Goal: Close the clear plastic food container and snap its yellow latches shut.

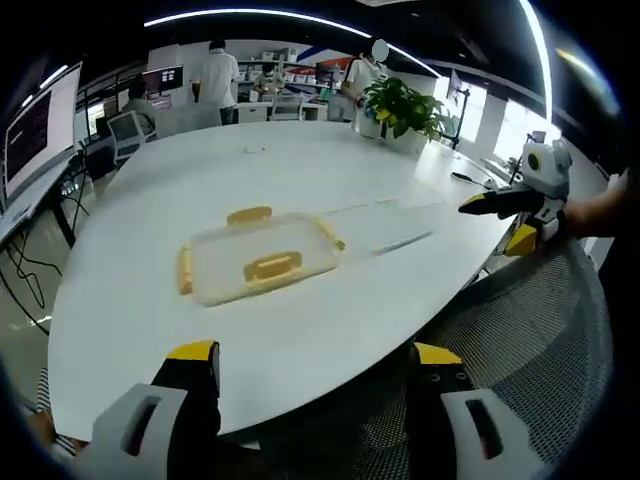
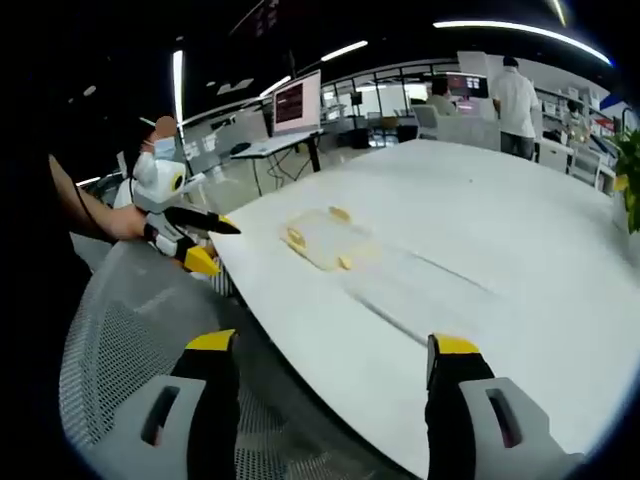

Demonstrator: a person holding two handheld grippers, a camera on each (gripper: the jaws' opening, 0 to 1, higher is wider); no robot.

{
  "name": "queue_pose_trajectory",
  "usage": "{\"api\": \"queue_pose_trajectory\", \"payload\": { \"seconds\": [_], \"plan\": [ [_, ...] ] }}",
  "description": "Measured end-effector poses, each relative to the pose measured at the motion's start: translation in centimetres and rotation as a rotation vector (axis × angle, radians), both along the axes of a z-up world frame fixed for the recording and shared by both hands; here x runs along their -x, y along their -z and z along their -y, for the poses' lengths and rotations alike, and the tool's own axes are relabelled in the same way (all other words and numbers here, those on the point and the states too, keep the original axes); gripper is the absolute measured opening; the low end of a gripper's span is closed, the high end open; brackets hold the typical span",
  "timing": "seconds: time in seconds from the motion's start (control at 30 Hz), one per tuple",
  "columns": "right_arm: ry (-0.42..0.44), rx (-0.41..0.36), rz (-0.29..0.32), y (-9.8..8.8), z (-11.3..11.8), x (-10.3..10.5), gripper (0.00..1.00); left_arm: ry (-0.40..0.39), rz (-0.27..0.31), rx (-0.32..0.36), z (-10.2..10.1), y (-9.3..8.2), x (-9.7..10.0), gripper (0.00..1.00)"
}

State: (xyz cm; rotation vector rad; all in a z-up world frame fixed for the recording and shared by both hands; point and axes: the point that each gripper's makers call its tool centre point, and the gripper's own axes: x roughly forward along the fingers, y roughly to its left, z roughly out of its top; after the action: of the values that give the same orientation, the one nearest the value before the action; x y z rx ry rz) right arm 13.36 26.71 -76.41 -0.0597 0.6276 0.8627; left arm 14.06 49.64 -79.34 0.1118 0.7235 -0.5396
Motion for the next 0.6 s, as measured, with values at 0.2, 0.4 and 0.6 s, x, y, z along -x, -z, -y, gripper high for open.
{"api": "queue_pose_trajectory", "payload": {
  "seconds": [0.2,0.4,0.6],
  "plan": [
    [-0.006,-0.004,-0.001,-0.1,-0.2,0.1,0.74,-0.003,-0.004,0.006,0.0,0.0,0.0,0.72],
    [0.000,-0.009,-0.004,-0.1,0.0,-0.1,0.74,-0.004,-0.010,0.013,0.0,0.1,0.0,0.70],
    [0.001,-0.017,0.005,-0.4,0.0,-0.3,0.75,0.015,0.048,0.017,0.4,-1.4,-0.5,0.70]
  ]
}}
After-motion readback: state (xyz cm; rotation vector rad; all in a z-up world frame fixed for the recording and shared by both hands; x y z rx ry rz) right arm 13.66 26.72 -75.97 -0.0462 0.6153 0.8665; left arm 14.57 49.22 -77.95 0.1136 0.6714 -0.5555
